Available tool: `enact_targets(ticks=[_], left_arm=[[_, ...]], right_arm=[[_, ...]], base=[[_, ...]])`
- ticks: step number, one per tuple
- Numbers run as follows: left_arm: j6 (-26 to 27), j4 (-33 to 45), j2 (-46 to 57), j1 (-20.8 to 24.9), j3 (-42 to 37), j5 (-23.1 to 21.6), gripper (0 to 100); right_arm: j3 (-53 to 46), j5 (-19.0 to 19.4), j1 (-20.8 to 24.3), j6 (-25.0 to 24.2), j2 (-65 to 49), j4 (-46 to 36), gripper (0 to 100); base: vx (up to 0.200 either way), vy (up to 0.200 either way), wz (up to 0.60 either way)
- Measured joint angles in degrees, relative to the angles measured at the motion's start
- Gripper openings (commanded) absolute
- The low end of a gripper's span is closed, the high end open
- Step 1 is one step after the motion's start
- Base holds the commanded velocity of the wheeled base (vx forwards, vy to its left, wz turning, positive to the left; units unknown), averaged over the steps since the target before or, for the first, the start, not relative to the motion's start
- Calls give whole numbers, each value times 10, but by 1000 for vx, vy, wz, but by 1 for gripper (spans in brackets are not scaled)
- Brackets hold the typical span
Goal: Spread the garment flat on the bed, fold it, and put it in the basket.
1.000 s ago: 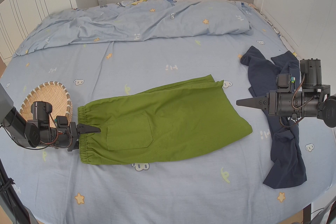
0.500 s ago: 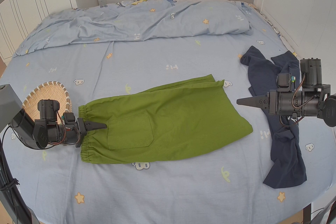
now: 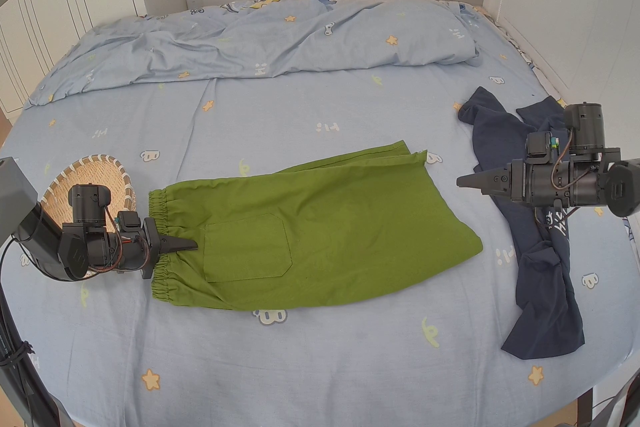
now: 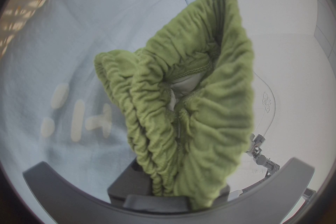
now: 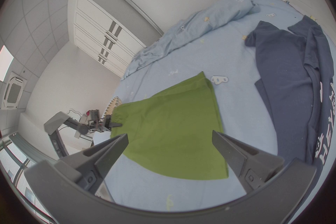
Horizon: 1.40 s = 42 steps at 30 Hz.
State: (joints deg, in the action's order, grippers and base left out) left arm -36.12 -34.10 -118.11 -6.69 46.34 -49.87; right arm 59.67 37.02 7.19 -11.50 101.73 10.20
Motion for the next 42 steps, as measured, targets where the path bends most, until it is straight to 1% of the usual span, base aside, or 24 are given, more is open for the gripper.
enact_targets(ticks=[6,10,13,16,21,37,42], left_arm=[[-6,8,14,-6,3,-3,0],[-8,10,20,-9,4,-4,0],[-9,10,22,-10,4,-4,0],[-9,9,24,-11,4,-4,0],[-8,8,24,-12,4,-4,0],[-5,8,27,-10,-1,-4,0],[-5,8,27,-10,-2,-4,0]], right_arm=[[98,0,-23,36,88,-53,100],[155,0,-30,50,146,-78,100],[179,0,-32,57,181,-90,100],[192,4,-33,59,204,-93,100],[199,31,-26,59,230,-98,100],[217,37,-5,58,278,-95,100],[216,69,5,57,284,-97,100]], base=[[0,0,0],[0,0,0],[0,0,0],[0,0,0],[0,0,0],[0,0,0],[0,0,0]])
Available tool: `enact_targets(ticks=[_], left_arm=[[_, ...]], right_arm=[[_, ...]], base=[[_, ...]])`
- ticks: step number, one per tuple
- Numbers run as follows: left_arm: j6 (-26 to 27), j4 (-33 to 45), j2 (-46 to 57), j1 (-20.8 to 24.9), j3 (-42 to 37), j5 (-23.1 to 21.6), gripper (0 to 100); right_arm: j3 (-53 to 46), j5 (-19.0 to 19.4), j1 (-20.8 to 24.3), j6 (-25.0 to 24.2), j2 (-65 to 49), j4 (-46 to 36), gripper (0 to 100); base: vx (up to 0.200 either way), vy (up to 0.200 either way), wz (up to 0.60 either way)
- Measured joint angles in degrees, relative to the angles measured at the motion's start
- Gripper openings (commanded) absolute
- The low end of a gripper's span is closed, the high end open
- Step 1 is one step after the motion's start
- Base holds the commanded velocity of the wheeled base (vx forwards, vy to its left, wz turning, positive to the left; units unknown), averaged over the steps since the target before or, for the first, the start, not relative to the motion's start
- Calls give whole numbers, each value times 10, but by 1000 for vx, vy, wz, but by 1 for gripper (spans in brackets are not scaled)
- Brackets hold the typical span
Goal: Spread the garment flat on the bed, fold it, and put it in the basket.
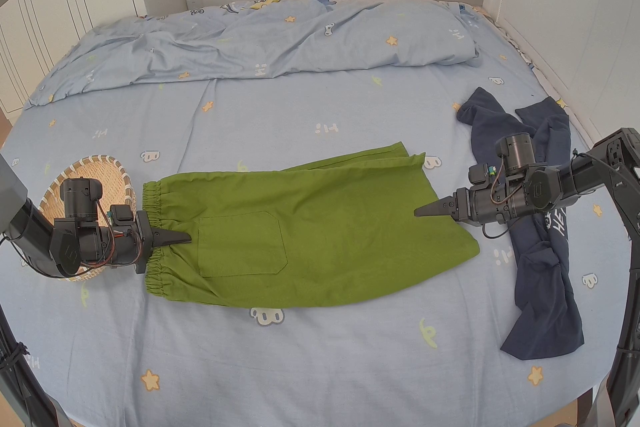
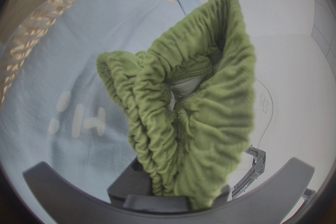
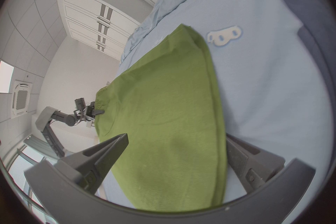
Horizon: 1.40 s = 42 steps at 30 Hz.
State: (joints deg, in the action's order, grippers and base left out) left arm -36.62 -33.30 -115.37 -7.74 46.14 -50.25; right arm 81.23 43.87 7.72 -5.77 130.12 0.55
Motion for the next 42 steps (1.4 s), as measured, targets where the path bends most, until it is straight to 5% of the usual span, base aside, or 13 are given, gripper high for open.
enact_targets(ticks=[10,11,22,37,42], left_arm=[[1,0,0,0,-1,0,0],[1,0,1,0,-1,0,0],[0,0,0,-1,2,0,0],[-3,14,-3,0,7,-1,0],[-3,101,0,0,27,-1,0]], right_arm=[[-2,30,9,-2,3,-14,100],[-2,31,9,-2,3,-14,0],[8,103,-24,-9,9,-22,0],[11,109,-29,-10,11,-35,0],[9,106,-30,-10,-14,-76,0]], base=[[0,0,0],[0,0,0],[0,0,0],[0,0,0],[0,0,0]])
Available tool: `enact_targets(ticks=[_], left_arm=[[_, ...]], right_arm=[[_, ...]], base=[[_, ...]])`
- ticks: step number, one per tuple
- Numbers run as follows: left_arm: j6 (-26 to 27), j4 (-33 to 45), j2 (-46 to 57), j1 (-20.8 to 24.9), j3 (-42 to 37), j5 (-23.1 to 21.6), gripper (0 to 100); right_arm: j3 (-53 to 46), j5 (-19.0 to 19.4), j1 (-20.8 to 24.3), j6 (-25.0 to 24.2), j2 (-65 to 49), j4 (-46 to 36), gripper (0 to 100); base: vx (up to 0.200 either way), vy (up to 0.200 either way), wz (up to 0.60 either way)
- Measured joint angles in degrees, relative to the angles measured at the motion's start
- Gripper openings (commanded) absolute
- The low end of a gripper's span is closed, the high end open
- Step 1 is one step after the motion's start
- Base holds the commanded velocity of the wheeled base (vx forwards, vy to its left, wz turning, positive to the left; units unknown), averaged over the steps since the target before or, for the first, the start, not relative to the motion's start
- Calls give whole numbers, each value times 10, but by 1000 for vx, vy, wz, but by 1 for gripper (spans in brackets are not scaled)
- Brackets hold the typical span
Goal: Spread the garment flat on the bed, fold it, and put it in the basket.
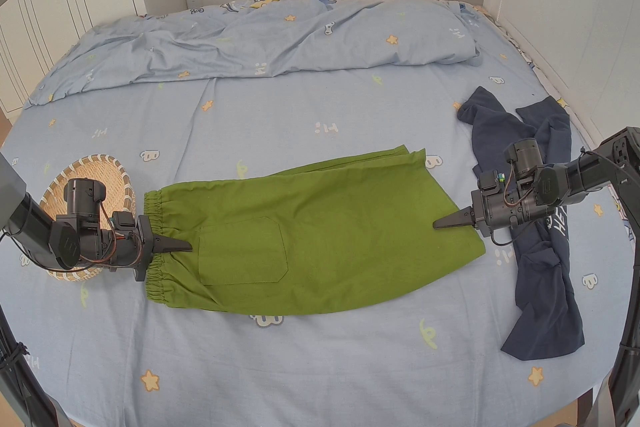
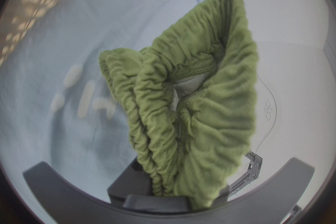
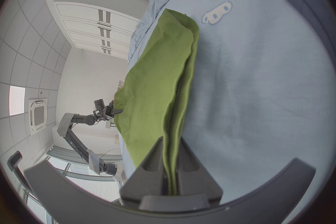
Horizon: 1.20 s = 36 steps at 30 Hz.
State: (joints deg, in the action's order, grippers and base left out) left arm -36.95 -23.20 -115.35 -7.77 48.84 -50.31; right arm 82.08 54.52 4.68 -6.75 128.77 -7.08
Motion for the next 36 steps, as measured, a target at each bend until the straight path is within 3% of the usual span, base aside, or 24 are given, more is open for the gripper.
enact_targets(ticks=[7,13,19,25,32,36], left_arm=[[49,193,20,-8,55,0,0],[167,332,47,-31,81,-1,0],[317,441,66,-66,70,0,0],[396,489,79,-96,33,3,0],[429,483,88,-112,-26,10,0],[435,464,89,-116,-48,21,0]], right_arm=[[-9,-1,-4,4,-53,-66,0],[-75,-3,-4,8,-103,-87,0],[-208,-3,10,13,-148,-73,0],[-346,-4,35,12,-183,11,0],[-481,-5,68,10,-207,138,0],[-512,-5,79,8,-212,159,0]], base=[[0,0,0],[0,0,0],[0,0,0],[0,0,0],[0,0,0],[0,0,0]])
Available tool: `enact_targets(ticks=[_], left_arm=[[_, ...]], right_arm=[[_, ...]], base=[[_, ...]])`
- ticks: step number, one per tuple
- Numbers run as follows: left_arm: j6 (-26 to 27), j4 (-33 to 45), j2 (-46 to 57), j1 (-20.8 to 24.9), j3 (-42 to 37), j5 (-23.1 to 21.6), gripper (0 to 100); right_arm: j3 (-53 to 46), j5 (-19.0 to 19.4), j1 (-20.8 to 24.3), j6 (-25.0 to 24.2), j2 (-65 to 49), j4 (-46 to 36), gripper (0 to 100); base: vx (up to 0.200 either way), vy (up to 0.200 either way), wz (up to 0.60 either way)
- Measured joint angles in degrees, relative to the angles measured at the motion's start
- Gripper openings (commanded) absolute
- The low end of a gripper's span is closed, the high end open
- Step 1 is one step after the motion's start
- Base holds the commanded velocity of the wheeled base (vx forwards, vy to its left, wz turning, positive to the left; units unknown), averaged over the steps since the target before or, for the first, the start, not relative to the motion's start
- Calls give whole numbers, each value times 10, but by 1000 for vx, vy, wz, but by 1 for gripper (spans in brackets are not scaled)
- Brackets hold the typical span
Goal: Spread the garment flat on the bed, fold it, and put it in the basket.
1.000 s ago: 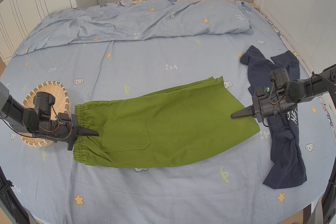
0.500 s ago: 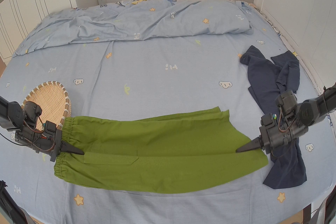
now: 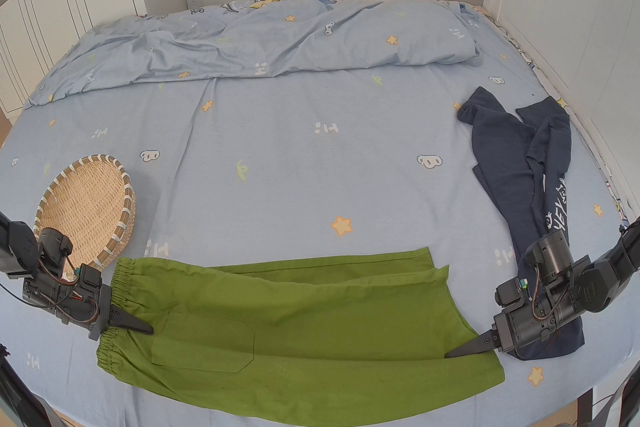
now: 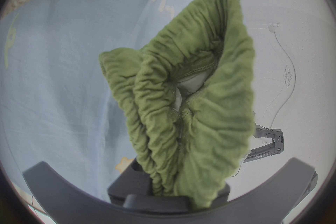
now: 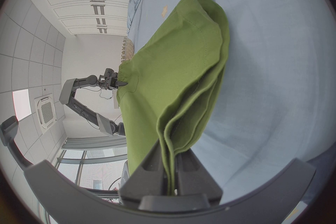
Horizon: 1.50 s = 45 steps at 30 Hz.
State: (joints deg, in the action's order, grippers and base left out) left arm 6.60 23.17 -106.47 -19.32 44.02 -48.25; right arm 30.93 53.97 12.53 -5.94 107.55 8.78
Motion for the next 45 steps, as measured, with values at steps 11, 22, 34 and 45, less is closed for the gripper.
enact_targets(ticks=[11,22,34,45], left_arm=[[0,4,4,-6,-6,7,0],[-9,29,38,-4,7,32,0],[-9,145,146,-1,116,192,0],[11,227,206,-3,181,232,0]], right_arm=[[2,-1,-7,0,12,6,100],[21,-18,-30,-9,-7,3,100],[112,-88,-45,-80,-119,-13,100],[133,-96,-64,-85,-168,-28,100]], base=[[0,0,0],[0,0,0],[0,0,0],[0,0,0]])
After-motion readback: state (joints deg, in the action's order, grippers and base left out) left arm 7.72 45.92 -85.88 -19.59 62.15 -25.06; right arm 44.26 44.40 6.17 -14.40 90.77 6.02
